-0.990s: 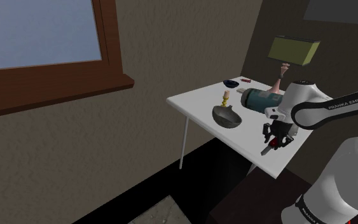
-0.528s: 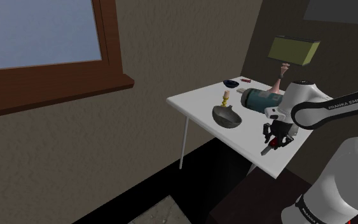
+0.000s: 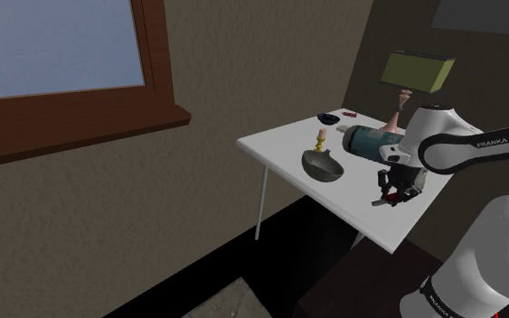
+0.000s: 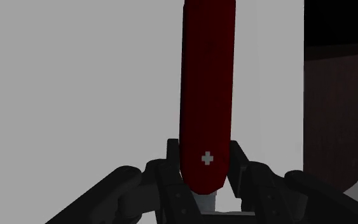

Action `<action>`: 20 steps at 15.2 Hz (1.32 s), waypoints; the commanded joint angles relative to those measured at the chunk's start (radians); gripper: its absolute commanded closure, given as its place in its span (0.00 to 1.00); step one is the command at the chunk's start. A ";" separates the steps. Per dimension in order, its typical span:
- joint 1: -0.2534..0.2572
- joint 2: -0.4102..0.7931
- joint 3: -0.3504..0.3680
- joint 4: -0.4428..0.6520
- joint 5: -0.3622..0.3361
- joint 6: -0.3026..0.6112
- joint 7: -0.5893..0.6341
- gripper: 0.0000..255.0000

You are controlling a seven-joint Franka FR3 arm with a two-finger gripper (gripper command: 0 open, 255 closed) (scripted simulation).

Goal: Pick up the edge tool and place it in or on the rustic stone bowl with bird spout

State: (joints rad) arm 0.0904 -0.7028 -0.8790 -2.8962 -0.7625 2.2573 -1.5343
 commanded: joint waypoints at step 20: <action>-0.013 -0.217 0.208 0.155 0.167 -0.373 -0.047 1.00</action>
State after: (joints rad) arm 0.0776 -0.9087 -0.6850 -2.7488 -0.6054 1.9047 -1.5820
